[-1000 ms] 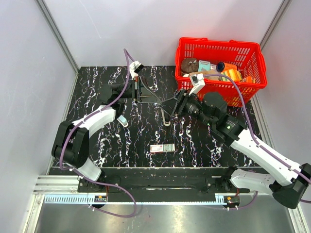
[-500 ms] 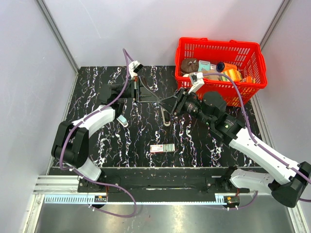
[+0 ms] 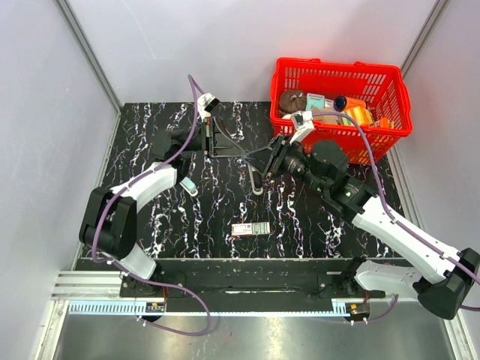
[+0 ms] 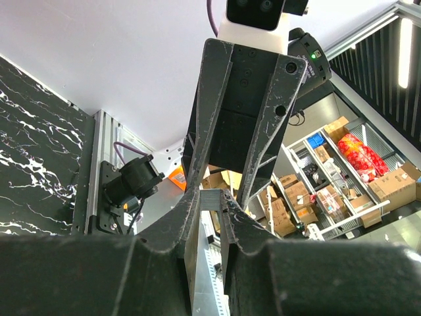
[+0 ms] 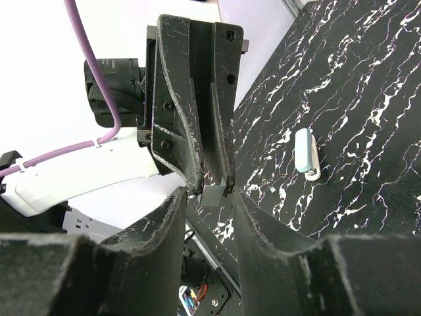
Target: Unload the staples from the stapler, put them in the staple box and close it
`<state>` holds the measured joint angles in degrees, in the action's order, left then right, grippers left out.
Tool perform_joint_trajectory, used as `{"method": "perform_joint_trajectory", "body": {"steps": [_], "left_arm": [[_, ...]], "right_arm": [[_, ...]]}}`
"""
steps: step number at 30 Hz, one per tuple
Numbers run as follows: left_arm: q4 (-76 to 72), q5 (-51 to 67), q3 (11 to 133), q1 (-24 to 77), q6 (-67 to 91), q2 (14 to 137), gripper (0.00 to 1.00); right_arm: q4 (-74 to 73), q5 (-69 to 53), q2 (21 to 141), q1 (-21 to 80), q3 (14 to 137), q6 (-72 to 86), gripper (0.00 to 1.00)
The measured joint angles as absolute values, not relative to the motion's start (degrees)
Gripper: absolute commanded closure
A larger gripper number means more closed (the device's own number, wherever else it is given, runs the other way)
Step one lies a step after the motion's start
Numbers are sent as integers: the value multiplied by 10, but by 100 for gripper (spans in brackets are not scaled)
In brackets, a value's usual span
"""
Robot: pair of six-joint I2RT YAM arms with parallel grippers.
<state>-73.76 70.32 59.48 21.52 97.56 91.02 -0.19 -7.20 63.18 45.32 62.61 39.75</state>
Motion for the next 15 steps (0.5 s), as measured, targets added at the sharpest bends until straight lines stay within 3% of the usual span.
{"method": "perform_joint_trajectory", "body": {"steps": [15], "left_arm": [[-738, 703, 595, 213, 976, 910, 83]], "right_arm": [[20, -91, 644, 452, 619, 406, 59]]}}
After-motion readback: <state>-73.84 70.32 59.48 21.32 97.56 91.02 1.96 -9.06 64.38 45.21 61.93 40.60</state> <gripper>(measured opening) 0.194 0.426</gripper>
